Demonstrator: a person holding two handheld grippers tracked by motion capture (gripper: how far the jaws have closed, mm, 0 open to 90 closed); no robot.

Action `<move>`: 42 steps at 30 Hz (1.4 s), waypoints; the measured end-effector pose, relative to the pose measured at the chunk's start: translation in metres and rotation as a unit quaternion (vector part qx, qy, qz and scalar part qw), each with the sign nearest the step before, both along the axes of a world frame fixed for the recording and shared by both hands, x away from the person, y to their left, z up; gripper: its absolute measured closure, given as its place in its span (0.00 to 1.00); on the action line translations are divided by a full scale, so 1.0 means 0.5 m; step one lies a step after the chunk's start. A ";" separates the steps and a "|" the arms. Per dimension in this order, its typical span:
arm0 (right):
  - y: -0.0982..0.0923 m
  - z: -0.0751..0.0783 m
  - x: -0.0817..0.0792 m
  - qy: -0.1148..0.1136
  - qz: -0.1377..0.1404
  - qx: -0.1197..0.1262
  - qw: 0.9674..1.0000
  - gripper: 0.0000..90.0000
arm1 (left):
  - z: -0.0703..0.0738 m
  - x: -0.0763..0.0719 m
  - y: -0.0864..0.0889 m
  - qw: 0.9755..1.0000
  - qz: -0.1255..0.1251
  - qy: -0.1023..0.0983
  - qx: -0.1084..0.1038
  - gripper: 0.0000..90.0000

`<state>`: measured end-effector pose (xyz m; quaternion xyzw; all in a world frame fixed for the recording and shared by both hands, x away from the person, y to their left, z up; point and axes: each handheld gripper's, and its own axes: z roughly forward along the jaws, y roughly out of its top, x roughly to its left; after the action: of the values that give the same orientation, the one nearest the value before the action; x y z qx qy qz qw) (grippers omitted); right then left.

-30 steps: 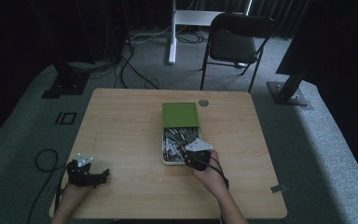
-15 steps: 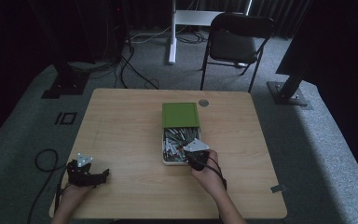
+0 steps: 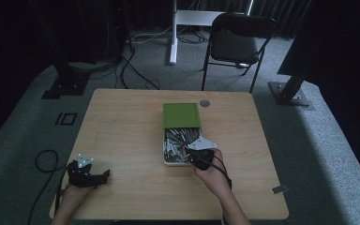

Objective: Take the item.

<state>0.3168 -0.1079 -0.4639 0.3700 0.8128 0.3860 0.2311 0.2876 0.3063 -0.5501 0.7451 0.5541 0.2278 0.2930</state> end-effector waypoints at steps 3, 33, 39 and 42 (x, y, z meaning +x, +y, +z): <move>-0.003 0.020 -0.005 -0.008 0.006 0.011 1.000 0.98 | 0.000 0.000 0.000 1.000 0.000 0.000 0.000 0.01; -0.162 0.126 0.046 -0.070 -0.105 0.047 0.991 0.98 | 0.000 0.000 0.000 1.000 0.000 0.000 0.000 0.01; -0.202 0.084 0.083 -0.057 -0.138 0.033 0.988 0.98 | 0.000 0.000 0.000 1.000 0.000 0.000 0.000 0.01; -0.213 0.063 0.101 -0.045 -0.148 0.023 0.988 0.98 | 0.000 0.000 0.000 1.000 0.000 0.000 0.000 0.01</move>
<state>0.3671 -0.2146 -0.4326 0.4741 0.7287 0.3823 0.3132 0.2875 0.3063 -0.5501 0.7449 0.5543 0.2280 0.2930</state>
